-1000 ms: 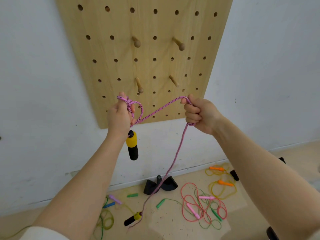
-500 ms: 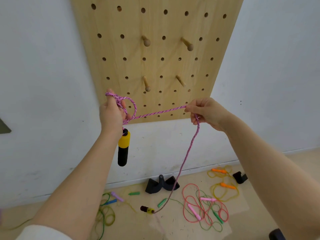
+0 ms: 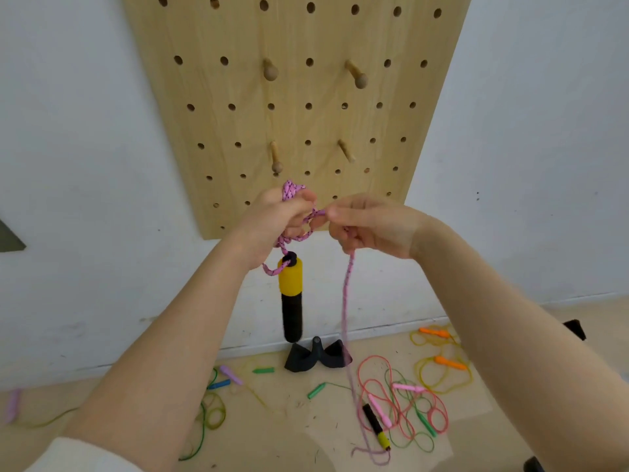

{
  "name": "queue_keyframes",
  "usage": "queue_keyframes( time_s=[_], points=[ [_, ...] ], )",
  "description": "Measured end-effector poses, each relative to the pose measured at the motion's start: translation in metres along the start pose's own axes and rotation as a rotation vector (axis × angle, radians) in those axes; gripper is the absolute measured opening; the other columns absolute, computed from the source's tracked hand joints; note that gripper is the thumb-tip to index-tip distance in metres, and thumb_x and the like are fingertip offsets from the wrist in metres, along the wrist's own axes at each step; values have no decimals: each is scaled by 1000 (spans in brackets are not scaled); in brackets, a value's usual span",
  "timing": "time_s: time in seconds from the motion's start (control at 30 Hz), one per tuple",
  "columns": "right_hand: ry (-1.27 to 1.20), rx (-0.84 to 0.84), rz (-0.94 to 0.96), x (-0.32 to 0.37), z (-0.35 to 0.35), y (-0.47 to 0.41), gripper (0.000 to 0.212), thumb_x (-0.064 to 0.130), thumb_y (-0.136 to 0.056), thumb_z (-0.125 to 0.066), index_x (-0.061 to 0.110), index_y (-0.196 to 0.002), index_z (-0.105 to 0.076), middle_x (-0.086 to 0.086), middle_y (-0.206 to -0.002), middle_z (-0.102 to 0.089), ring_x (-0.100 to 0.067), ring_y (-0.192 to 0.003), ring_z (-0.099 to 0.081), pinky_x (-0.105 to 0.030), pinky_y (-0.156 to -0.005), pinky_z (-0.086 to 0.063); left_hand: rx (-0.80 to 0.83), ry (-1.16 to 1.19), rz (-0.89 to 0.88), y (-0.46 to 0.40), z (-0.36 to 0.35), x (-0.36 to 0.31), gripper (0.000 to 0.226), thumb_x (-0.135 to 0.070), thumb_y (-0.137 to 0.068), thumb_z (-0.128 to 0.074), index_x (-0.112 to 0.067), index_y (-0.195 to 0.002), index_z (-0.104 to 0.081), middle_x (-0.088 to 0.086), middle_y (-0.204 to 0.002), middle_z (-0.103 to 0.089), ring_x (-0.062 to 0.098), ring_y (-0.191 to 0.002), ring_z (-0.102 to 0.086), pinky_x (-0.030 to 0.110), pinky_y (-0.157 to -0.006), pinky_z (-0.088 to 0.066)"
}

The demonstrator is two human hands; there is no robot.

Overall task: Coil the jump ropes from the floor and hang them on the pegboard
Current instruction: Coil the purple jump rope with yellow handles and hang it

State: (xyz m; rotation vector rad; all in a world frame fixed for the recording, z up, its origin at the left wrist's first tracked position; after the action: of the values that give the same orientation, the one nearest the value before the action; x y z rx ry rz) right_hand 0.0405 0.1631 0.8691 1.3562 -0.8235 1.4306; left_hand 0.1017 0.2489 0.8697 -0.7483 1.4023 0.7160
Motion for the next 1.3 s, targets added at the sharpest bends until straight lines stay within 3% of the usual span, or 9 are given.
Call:
queue_keyframes(
  time_s=[0.13,0.27,0.4,0.57,0.7,0.87,1.0,1.17,1.3],
  points=[
    [250,-209,-77,-17,37,10,38,28,-96,-48,14,-61,-45,4,-52,-27,-12,-50,-21,-24,-53,-23,-14,114,48,2,-4,18,24,-14,-99,-38,-6,-89,-58,-5,-49,-43,15,-57,-50,31,-70,-45],
    [119,-74,-258,-61,45,30,35,23,-99,-38,8,-72,-53,-3,-59,-42,-16,-54,-41,-28,-64,-41,-167,606,52,3,-5,33,25,-14,-100,-35,-9,-85,-55,-3,-55,-59,18,-79,-64,33,-90,-51],
    [106,20,-249,-63,27,31,31,33,-96,-46,7,-111,-57,-1,-70,-52,-17,-64,-49,-30,-73,-49,-208,717,74,8,-22,36,27,-16,-101,-34,-13,-81,-52,-7,-47,-46,9,-51,-55,21,-59,-52],
    [292,-280,-266,-71,53,26,15,23,-96,-47,10,-97,-53,-2,-63,-44,-14,-47,-35,-22,-45,-36,-251,711,2,12,-29,30,27,-15,-101,-32,-14,-89,-56,-11,-45,-37,1,-34,-28,13,-34,-21],
    [601,-75,-619,-122,60,45,24,7,-93,-34,7,-78,-54,-6,-67,-44,-18,-48,-37,-24,-46,-38,-266,901,-61,20,-20,27,22,-18,-99,-35,-13,-106,-55,-6,-73,-69,3,-30,-28,12,-31,-23],
    [814,141,-395,-106,29,53,26,18,-98,-35,24,-115,-54,6,-72,-47,-12,-56,-36,-24,-56,-31,-500,903,-75,25,-4,51,46,-12,-100,-37,-12,-145,-24,9,-116,-62,6,-62,-66,13,-77,-52],
    [1009,331,-38,-61,-18,57,23,31,-96,-48,15,-100,-64,13,-69,-49,-2,-62,-44,-17,-63,-34,-494,340,70,28,-14,73,52,-12,-100,-39,-18,-147,-18,13,-135,-52,21,-98,-63,32,-87,-50],
    [782,-121,320,3,18,58,17,18,-90,-59,7,-85,-69,5,-58,-50,-2,-50,-41,-18,-52,-29,-84,191,155,46,-85,78,41,-32,-100,-33,-17,-138,-40,9,-94,-72,19,-56,-64,45,-82,-52],
    [383,-436,280,-12,72,64,15,23,-85,-66,18,-72,-62,3,-58,-46,-3,-49,-35,-17,-51,-30,192,419,171,66,-132,46,61,-58,-83,-23,-14,-95,-65,2,-46,-50,5,-24,-24,15,-37,-34]
  ],
)
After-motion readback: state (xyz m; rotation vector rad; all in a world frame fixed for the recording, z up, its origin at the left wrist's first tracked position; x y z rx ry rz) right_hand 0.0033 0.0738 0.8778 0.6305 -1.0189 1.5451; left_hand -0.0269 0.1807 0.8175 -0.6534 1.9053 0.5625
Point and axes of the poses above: each hand's wrist, its own y-axis away from the middle knuckle, its own z-axis out of the back of the hand, x = y × z, the point moved 9 cm from there along -y, towards the middle knuckle
